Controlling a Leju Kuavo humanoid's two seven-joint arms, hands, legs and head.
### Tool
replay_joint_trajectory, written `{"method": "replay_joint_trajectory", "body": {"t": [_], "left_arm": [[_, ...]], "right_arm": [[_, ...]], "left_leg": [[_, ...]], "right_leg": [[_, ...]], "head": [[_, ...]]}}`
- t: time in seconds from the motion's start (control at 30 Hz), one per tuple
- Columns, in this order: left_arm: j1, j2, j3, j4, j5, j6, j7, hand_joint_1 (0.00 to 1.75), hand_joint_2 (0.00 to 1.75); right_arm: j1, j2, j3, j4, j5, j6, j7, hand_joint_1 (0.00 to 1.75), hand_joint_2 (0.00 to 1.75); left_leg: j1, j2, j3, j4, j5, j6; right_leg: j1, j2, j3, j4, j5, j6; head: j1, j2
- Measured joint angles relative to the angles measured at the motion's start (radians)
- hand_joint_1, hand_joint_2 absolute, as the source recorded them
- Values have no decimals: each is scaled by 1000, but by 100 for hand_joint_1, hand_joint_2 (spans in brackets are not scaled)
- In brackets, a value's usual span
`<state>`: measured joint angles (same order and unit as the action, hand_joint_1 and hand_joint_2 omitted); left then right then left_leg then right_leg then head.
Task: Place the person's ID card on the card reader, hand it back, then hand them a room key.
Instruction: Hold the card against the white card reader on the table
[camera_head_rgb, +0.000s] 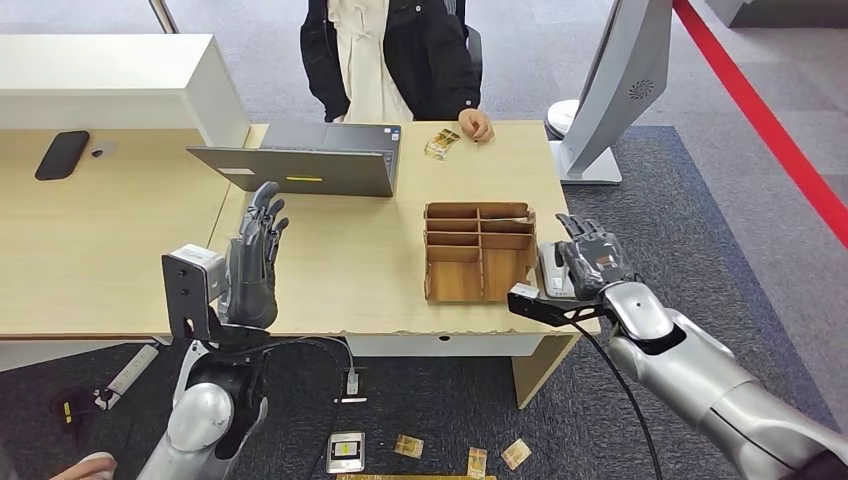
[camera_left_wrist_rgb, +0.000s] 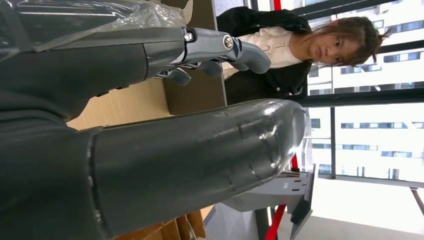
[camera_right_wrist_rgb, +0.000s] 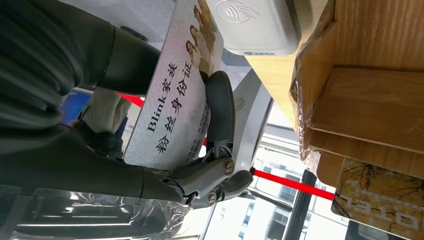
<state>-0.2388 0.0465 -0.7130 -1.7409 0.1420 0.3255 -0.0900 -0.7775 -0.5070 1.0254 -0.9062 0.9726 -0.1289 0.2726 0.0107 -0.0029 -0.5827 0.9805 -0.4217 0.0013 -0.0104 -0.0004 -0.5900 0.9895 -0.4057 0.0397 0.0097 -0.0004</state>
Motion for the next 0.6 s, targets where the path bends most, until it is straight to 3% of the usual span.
{"method": "replay_joint_trajectory", "body": {"t": [0.3,0.6], "left_arm": [[0,0,0,0,0,-2,4,0,0],[0,2,0,-9,-3,-23,27,0,0]], "right_arm": [[5,5,-11,-7,-12,-8,4,175,175],[2,47,-18,47,-49,-31,24,175,175]], "left_leg": [[0,0,0,0,0,0],[0,0,0,0,0,0]], "right_leg": [[0,0,0,0,0,0],[0,0,0,0,0,0]], "head": [[0,0],[0,0]]}}
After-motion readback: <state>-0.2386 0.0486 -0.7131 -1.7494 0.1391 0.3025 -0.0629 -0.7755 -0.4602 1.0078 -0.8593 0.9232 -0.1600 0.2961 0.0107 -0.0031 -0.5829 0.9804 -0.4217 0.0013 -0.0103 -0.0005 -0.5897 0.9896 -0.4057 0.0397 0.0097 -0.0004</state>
